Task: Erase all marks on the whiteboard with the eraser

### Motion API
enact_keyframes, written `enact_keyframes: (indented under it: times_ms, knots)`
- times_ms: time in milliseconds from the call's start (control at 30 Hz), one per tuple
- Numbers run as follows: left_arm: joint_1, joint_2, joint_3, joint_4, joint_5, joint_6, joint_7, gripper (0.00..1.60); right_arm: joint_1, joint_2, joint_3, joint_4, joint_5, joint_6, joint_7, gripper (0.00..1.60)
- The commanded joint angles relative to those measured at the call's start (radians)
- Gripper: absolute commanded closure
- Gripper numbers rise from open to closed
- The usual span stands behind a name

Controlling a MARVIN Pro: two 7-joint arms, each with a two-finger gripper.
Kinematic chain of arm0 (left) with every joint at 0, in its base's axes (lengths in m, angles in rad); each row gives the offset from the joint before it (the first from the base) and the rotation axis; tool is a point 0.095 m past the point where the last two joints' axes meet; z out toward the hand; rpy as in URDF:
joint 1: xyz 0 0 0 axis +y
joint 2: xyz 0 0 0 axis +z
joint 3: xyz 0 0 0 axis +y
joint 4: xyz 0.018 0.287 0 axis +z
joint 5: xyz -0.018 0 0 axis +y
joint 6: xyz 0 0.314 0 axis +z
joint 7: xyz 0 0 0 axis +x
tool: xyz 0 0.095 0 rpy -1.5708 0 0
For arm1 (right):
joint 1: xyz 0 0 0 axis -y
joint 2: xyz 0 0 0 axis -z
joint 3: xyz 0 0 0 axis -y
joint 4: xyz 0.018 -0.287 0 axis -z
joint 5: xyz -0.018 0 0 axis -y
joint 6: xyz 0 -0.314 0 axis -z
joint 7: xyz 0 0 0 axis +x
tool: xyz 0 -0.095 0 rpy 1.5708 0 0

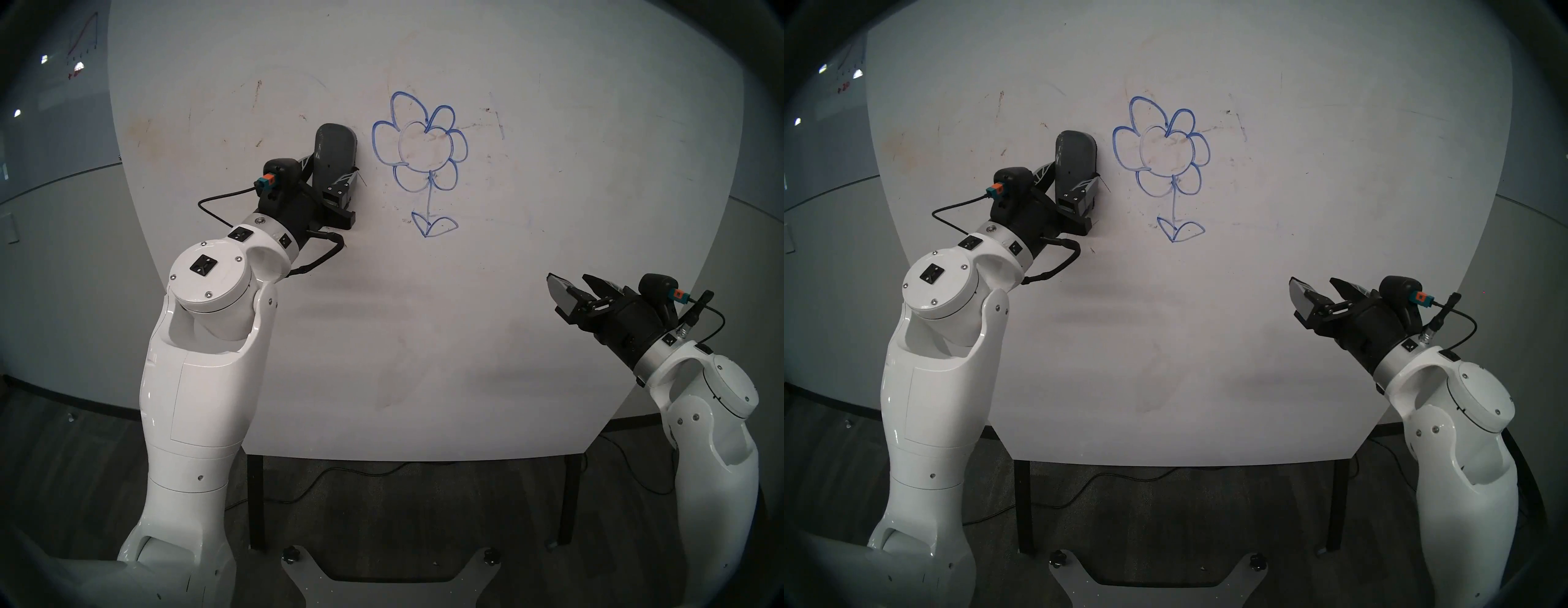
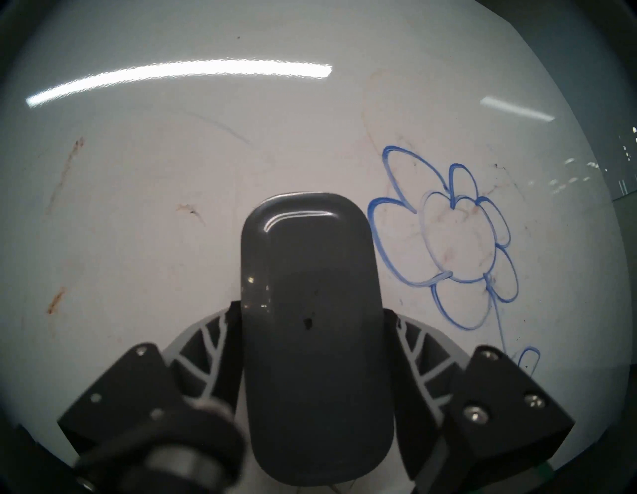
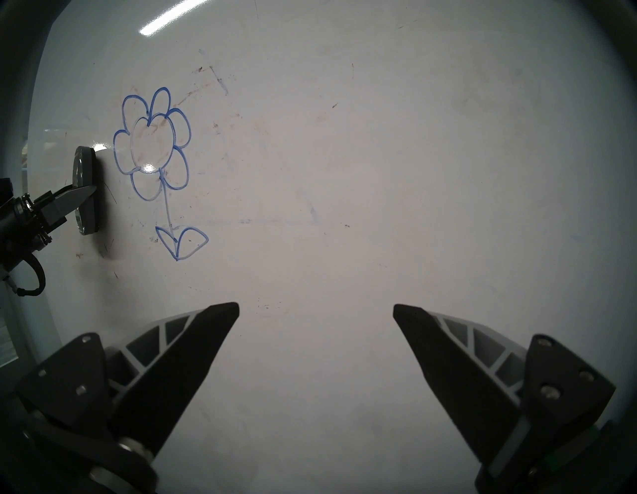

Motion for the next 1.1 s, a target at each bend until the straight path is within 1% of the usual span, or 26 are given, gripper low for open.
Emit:
enact_keyframes:
  times_ms: [0,133,167,300,333,367,400,433,467,533,567,633,767,800,833,900,1067]
  knots:
    - [-0.106,-0.015,0.032,0.021,0.036,-0.014,-0.014,1.6,0.004,0.002,0.0,-0.015,0.0,-0.001,0.002,0.0]
    - [-0.159,-0.025,0.06,0.059,0.064,-0.022,-0.025,1.6,0.004,0.002,0.0,-0.014,0.0,-0.001,0.002,0.0]
    - [-0.146,-0.041,0.059,0.051,0.075,-0.029,-0.026,1.6,0.004,0.002,0.0,-0.014,0.0,-0.001,0.002,0.0]
    - [-0.197,-0.053,0.081,0.079,0.1,-0.035,-0.034,1.6,0.004,0.002,0.0,-0.014,0.0,-0.001,0.002,0.0]
    - [-0.193,-0.059,0.081,0.075,0.111,-0.043,-0.035,1.6,0.004,0.002,0.0,-0.014,0.0,-0.001,0.002,0.0]
    - [-0.216,-0.062,0.087,0.089,0.116,-0.04,-0.041,1.6,0.004,0.002,0.0,-0.014,0.0,-0.001,0.002,0.0]
    - [-0.215,-0.066,0.088,0.087,0.126,-0.043,-0.045,1.6,0.004,0.002,0.0,-0.014,0.0,-0.001,0.002,0.0]
    - [-0.235,-0.063,0.096,0.101,0.14,-0.044,-0.048,1.6,0.004,0.002,0.0,-0.014,0.0,-0.001,0.002,0.0]
    - [-0.227,-0.073,0.093,0.097,0.151,-0.048,-0.051,1.6,0.004,0.002,0.0,-0.014,0.0,-0.001,0.002,0.0]
    - [-0.254,-0.077,0.099,0.116,0.173,-0.045,-0.057,1.6,0.004,0.002,0.0,-0.014,0.0,-0.001,0.002,0.0]
    - [-0.25,-0.082,0.097,0.115,0.181,-0.046,-0.06,1.6,0.004,0.002,0.0,-0.014,0.0,-0.001,0.002,0.0]
    - [-0.28,-0.079,0.102,0.138,0.209,-0.046,-0.07,1.6,0.004,0.002,0.0,-0.014,0.0,-0.001,0.002,0.0]
    - [-0.303,-0.084,0.097,0.166,0.249,-0.049,-0.09,1.6,0.004,0.002,0.0,-0.014,0.0,-0.001,0.002,0.0]
    - [-0.322,-0.084,0.098,0.183,0.262,-0.048,-0.1,1.6,0.004,0.002,0.0,-0.014,0.0,-0.001,0.002,0.0]
    - [-0.315,-0.089,0.092,0.183,0.273,-0.053,-0.104,1.6,0.004,0.002,0.0,-0.014,0.0,-0.001,0.002,0.0]
    - [-0.342,-0.088,0.089,0.21,0.288,-0.051,-0.12,1.6,0.004,0.002,0.0,-0.014,0.0,-0.001,0.002,0.0]
    - [-0.372,-0.092,0.07,0.251,0.322,-0.048,-0.153,1.6,0.004,0.002,0.0,-0.014,0.0,-0.001,0.002,0.0]
